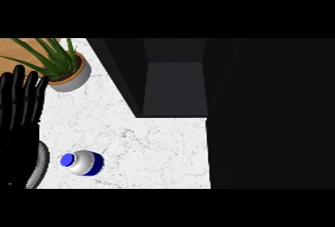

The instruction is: Pick up the bottled water, place it into the cabinet and close the cabinet

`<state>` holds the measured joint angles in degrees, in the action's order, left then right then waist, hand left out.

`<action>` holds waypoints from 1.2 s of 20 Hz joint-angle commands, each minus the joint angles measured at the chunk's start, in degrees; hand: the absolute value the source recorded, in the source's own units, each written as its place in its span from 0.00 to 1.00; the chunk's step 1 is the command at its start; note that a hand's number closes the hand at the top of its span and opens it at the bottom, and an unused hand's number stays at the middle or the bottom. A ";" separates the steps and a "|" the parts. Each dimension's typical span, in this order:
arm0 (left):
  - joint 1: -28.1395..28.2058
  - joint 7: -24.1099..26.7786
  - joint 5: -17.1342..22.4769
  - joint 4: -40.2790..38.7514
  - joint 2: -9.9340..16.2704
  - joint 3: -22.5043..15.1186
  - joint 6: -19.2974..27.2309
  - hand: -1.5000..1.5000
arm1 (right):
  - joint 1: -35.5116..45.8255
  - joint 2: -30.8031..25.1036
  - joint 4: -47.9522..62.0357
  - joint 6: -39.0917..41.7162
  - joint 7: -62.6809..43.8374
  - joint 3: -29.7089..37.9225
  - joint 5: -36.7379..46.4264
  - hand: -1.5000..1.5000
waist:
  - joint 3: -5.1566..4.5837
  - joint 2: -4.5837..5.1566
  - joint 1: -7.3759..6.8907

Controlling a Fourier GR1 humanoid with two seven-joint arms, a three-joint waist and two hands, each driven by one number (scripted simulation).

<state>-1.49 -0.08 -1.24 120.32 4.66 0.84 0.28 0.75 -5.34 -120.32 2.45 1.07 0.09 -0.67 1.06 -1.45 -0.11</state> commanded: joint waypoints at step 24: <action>33.69 -6.32 38.68 11.13 11.13 19.27 -30.39 0.00 | -29.68 1.48 -24.85 5.33 -14.62 -9.18 -9.62 0.00 | -1.06 1.26 0.03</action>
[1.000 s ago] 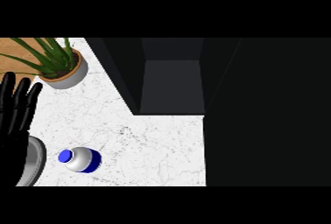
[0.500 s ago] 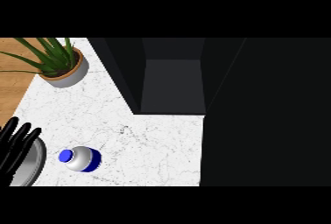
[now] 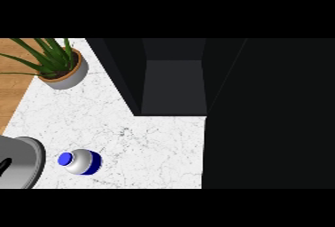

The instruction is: Pick up the bottled water, place it into the cabinet and close the cabinet

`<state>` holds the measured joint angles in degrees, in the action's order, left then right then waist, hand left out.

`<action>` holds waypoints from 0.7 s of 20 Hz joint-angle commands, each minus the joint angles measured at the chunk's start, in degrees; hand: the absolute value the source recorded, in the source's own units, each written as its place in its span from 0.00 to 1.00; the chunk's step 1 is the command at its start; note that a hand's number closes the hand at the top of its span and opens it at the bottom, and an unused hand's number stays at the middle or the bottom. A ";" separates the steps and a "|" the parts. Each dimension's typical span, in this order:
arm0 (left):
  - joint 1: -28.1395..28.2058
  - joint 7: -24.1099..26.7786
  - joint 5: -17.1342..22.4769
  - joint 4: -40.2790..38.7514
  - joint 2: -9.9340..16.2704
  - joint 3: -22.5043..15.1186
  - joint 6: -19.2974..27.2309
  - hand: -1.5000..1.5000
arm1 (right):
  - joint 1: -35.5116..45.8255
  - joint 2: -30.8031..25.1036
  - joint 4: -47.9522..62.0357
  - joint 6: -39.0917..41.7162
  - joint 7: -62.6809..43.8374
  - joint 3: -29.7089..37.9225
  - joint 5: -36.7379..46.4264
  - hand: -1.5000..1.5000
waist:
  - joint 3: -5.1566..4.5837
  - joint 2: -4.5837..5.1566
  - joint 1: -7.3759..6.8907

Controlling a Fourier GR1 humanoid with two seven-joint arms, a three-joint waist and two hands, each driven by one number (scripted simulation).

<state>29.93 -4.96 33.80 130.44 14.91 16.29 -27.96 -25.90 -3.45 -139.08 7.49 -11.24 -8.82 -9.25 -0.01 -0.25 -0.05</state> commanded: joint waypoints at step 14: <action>-5.75 13.69 -23.51 -19.38 -10.83 -0.62 -2.58 0.00 | -11.39 0.11 -9.16 1.11 1.80 -2.43 0.51 0.00 | -0.06 0.16 0.65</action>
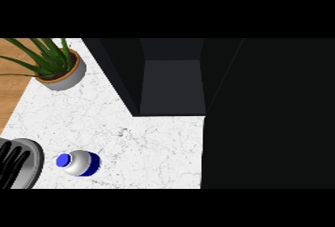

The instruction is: Pick up the bottled water, place it into the cabinet and close the cabinet

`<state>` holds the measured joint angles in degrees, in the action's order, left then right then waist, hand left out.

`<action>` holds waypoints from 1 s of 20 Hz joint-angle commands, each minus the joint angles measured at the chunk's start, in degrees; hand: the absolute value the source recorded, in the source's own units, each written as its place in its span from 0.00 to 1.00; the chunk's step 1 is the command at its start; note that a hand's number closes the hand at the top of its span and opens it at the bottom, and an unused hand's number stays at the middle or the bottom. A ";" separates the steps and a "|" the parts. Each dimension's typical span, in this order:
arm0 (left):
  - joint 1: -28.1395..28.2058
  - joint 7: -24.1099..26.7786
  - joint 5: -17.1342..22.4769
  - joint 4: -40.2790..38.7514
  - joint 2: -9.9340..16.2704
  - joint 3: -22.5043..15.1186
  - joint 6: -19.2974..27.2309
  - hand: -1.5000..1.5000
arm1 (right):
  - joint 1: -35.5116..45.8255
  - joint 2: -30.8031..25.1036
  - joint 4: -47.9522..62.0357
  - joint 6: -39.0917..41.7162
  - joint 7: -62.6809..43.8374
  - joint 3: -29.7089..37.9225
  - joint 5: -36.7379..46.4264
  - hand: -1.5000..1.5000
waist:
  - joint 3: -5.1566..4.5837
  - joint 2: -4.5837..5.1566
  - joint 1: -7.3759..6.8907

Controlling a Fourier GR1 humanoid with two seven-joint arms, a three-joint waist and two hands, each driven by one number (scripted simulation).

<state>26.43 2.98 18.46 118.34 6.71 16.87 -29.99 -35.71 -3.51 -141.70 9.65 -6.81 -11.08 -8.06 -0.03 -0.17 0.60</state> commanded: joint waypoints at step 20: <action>-22.92 31.75 -22.19 -54.75 0.01 2.60 6.68 0.00 | -17.36 -2.66 -9.48 6.35 10.22 -2.62 0.22 0.00 | -0.08 0.08 0.96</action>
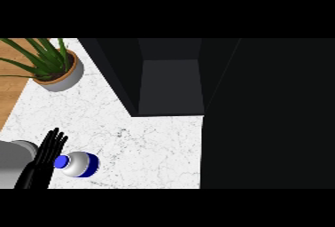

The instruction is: Pick up the bottled water, place it into the cabinet and close the cabinet

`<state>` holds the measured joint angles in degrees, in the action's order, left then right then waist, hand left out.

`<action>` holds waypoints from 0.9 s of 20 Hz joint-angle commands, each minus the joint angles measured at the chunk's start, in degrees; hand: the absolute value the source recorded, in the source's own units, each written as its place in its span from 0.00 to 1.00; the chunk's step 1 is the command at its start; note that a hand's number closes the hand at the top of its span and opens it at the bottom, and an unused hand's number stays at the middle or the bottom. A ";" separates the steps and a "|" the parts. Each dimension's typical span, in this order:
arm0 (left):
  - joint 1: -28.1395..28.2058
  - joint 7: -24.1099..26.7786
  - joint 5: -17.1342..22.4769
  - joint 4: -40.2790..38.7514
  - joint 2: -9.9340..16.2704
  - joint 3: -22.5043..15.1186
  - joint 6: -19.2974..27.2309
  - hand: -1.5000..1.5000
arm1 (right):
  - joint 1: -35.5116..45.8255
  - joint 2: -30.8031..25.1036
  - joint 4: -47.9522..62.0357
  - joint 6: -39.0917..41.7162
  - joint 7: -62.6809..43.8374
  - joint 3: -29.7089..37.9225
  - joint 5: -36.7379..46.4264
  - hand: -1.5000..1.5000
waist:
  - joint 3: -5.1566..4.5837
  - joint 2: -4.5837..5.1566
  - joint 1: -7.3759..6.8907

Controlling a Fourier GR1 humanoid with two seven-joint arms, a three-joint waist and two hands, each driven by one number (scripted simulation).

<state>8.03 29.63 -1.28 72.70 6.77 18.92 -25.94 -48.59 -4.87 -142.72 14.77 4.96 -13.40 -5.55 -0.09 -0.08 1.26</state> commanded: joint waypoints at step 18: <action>-11.95 23.57 -2.98 -37.44 2.72 -2.35 -4.87 0.00 | -11.16 -2.06 -7.98 3.34 5.18 0.48 -2.77 0.00 | -0.12 0.19 -0.07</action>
<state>-3.86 44.14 -4.22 39.89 9.74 16.72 -26.62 -57.66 -6.61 -142.49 18.49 13.56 -12.68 -4.89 -0.14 -0.03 1.47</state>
